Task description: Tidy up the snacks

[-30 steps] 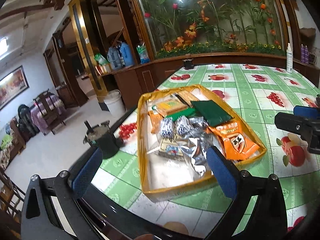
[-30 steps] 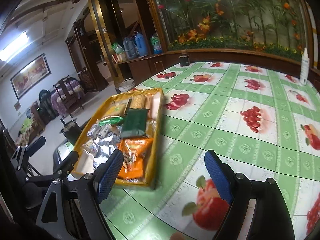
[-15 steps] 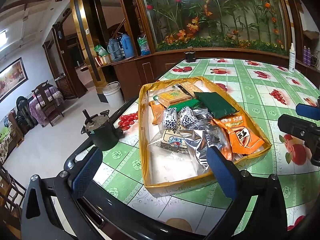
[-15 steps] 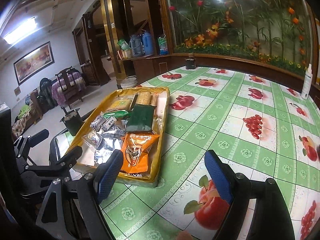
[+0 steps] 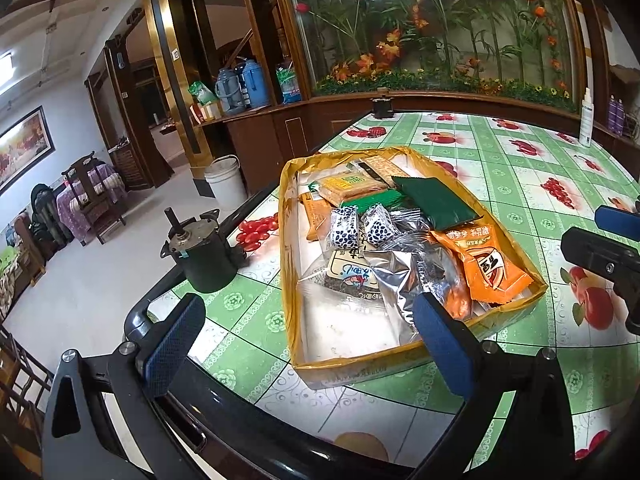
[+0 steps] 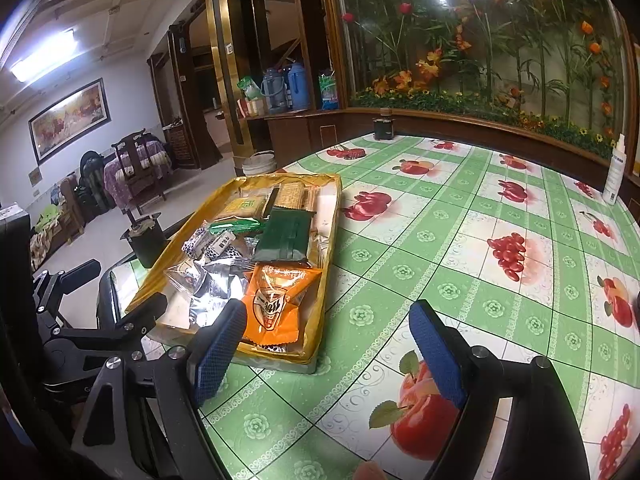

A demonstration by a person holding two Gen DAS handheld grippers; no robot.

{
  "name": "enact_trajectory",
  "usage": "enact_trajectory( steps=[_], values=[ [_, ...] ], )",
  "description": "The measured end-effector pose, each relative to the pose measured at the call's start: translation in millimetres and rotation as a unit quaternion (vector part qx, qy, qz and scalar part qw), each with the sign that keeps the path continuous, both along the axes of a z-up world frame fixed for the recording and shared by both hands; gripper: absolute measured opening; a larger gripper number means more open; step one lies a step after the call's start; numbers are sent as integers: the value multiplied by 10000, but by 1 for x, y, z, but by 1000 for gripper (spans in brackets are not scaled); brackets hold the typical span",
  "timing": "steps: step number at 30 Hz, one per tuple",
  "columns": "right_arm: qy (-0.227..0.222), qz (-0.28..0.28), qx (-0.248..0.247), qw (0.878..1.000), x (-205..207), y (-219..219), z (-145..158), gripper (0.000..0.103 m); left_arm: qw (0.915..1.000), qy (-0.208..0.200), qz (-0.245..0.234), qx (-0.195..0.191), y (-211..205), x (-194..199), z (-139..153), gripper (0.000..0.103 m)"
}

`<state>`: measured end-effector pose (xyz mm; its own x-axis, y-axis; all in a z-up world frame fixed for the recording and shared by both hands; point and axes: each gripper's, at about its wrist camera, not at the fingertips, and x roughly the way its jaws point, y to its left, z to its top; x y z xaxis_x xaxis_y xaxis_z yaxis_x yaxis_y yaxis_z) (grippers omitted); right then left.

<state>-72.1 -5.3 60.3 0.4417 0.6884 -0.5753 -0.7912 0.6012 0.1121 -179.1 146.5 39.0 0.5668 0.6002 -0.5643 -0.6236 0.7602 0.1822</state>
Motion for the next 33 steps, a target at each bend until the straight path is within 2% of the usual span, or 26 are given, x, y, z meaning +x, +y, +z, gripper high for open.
enact_trajectory(
  steps=[33],
  values=[
    [-26,-17,-25,10000,2,-2,2,85,9998,-167,-88,-76,0,-5,7,103]
  ],
)
